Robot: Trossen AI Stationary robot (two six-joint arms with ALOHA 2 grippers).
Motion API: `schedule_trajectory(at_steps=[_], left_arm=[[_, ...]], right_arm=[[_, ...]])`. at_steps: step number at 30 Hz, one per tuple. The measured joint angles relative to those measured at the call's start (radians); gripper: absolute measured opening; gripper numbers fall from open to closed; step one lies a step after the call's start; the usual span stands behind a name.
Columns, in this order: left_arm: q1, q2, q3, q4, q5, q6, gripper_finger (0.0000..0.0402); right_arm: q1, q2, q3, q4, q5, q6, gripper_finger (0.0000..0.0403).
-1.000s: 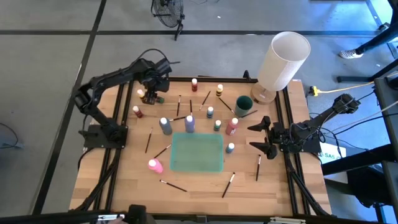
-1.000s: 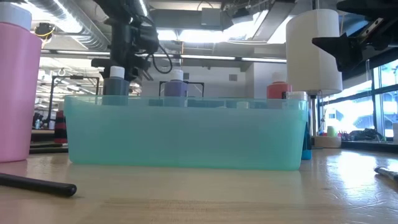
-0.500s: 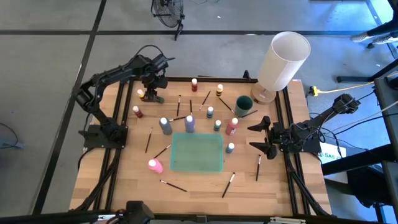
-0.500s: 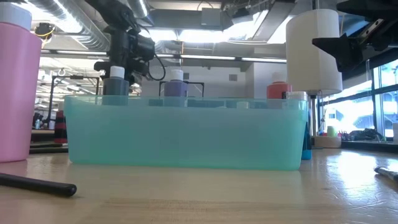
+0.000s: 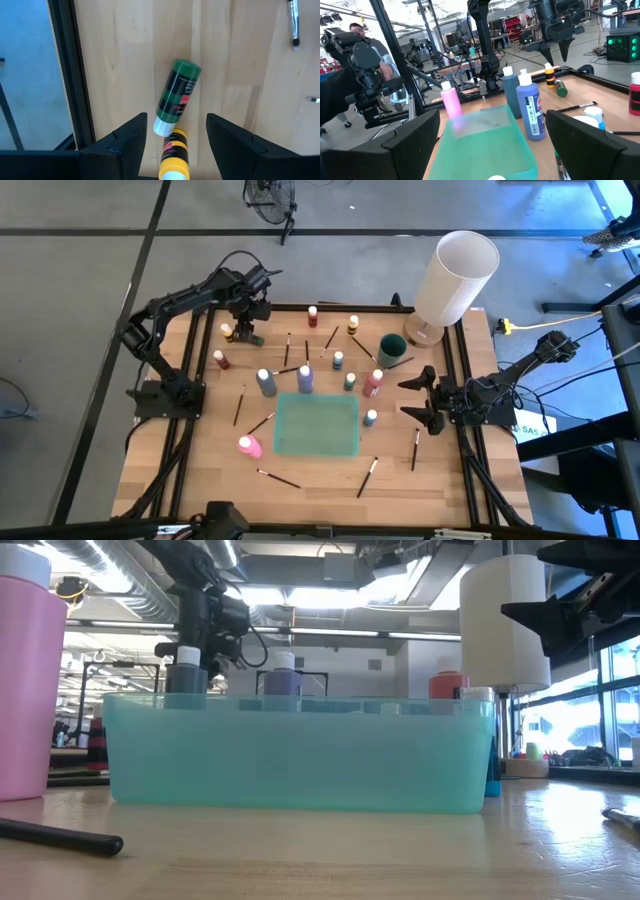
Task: Pick & Place Paint Supplies
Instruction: Put the green paint bottle into the light green bin
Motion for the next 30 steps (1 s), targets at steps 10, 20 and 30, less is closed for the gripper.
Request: schedule_trajectory(at_steps=[10,20,30], left_arm=[[0.0,0.0,0.0,-0.002,0.022,-0.018,0.0201],[0.003,0.0,0.0,-0.002,0.127,0.007,0.0201],[0.006,0.0,0.0,-0.002,0.121,-0.03,0.0201]], right_arm=[[0.0,0.0,0.0,0.0,0.007,0.0,0.0367],[0.0,0.0,0.0,0.0,0.007,0.0,0.0367],[0.0,0.0,0.0,-0.008,0.007,-0.001,0.0367]])
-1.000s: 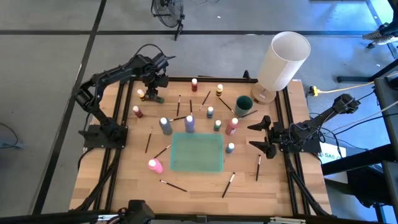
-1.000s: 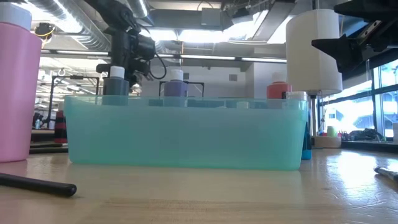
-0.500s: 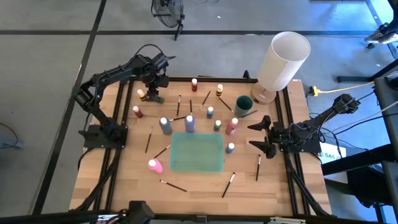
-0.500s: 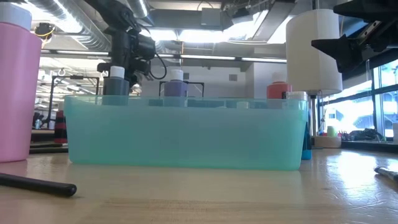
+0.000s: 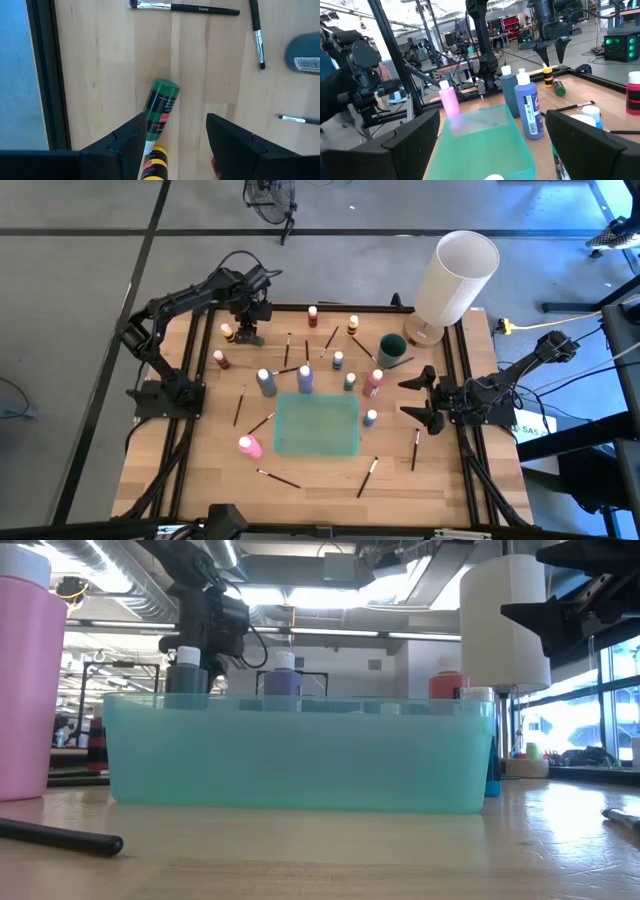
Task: Pick & Place Paint Supplies
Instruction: Put the green paint bottle into the light green bin
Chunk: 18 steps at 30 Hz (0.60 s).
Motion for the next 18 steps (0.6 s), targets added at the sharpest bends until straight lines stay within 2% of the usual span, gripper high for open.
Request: schedule_trajectory(at_steps=[8,18], left_arm=[[0.023,-0.001,-0.005,0.003,0.0,-0.013,0.021],[0.035,-0.001,-0.026,0.008,-0.003,-0.045,0.0305]], right_arm=[[0.0,0.0,0.0,-0.008,0.001,0.0,0.0367],[0.0,0.0,0.0,-0.007,0.015,0.0,0.0367]])
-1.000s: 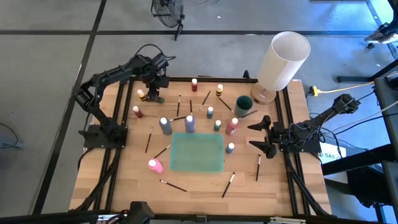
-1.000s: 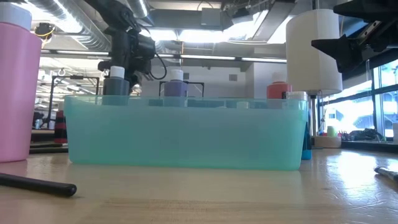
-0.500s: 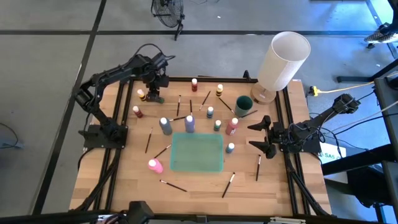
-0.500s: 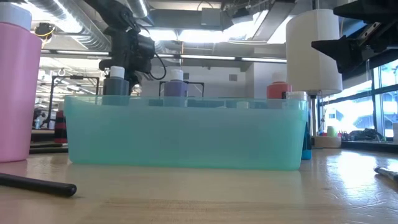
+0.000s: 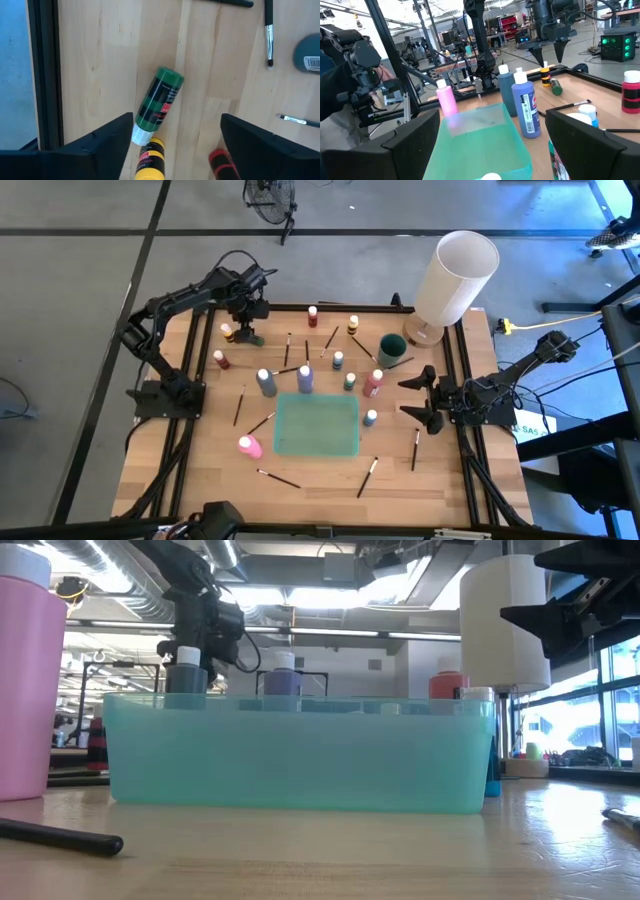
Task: Pick & Place Paint Supplies
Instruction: Put the green paint bottle into the light green bin
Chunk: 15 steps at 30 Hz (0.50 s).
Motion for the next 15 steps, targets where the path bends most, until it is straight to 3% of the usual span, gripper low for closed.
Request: schedule_trajectory(at_steps=[9,15], left_arm=[[0.0,0.0,0.0,0.022,0.001,-0.103,0.0322],[-0.005,0.0,0.0,0.021,0.008,-0.015,0.0322]], right_arm=[[0.0,0.0,0.0,0.0,0.011,0.0,0.0367],[0.0,0.0,0.0,0.0,0.011,0.0,0.0367]])
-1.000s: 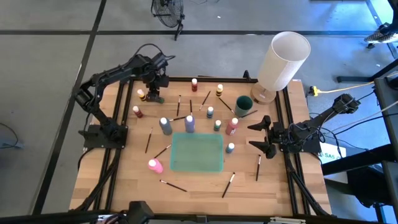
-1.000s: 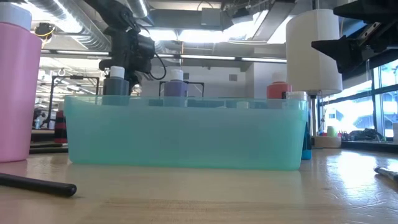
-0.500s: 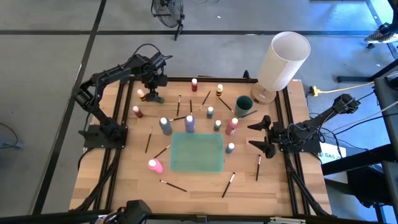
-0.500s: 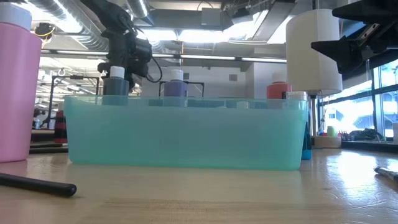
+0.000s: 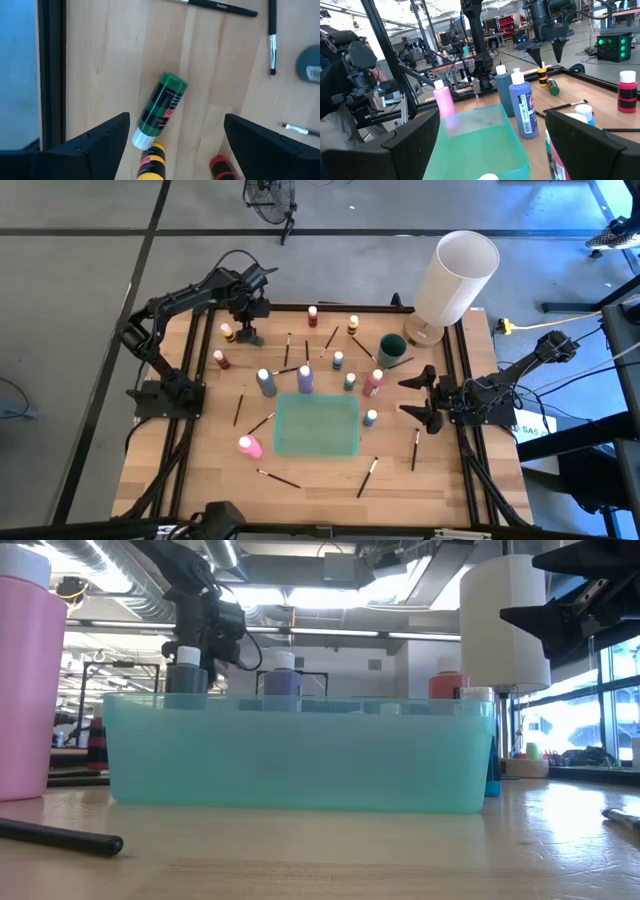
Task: Pick & Place Paint Supplies
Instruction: Put the green paint bottle into the light green bin
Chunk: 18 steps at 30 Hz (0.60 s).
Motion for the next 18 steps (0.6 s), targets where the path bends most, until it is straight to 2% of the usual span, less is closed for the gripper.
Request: schedule_trajectory(at_steps=[10,13,18], left_arm=[[-0.02,0.0,0.0,0.002,0.0,0.094,0.0322],[-0.029,0.0,-0.003,0.007,-0.036,0.111,0.0322],[-0.05,0.0,-0.084,0.084,-0.086,0.184,0.0322]], right_arm=[[0.0,0.0,0.0,0.0,0.0,0.0,0.0367],[0.0,0.0,0.0,0.0,0.0,0.0,0.0367],[0.0,0.0,0.0,0.0,0.0,0.0,0.0367]])
